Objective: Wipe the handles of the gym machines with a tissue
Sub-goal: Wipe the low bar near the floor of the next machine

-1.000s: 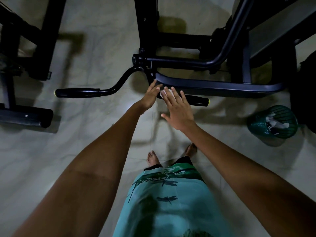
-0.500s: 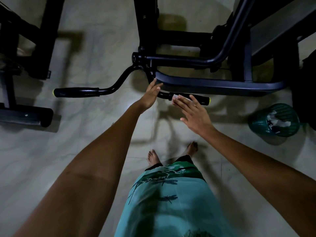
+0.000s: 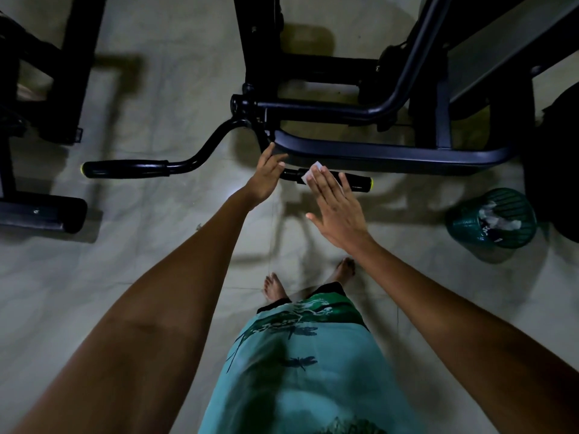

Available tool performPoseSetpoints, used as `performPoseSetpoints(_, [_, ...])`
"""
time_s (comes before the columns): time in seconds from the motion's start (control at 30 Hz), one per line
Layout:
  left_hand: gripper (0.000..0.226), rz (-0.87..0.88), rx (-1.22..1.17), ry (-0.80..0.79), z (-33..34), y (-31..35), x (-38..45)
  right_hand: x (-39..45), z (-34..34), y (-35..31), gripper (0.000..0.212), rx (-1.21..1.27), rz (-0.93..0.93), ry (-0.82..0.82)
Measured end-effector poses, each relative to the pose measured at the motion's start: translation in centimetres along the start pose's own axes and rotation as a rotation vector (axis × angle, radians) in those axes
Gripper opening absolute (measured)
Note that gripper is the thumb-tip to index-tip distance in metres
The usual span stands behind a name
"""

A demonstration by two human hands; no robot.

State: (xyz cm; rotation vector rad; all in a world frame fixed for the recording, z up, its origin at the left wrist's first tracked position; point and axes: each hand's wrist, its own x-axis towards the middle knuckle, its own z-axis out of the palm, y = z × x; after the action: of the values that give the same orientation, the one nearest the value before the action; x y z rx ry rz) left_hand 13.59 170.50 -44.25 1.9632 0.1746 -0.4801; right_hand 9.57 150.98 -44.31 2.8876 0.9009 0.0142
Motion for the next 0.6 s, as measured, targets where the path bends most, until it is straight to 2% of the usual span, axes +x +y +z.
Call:
performPoseSetpoints(0.27, [0.037,0.003,0.014,-0.003,0.1,-0.1,0.1,-0.6,-0.2,0.2,0.085,0.05,0.098,-0.007])
performPoseSetpoints(0.4, [0.037,0.003,0.043,0.004,0.1,-0.2,0.2,-0.9,0.1,-0.5,0.085,0.05,0.086,-0.054])
performPoseSetpoints(0.6, [0.036,-0.002,0.061,0.001,0.3,-0.3,-0.1,-0.7,-0.8,-0.4,0.087,0.161,0.218,-0.065])
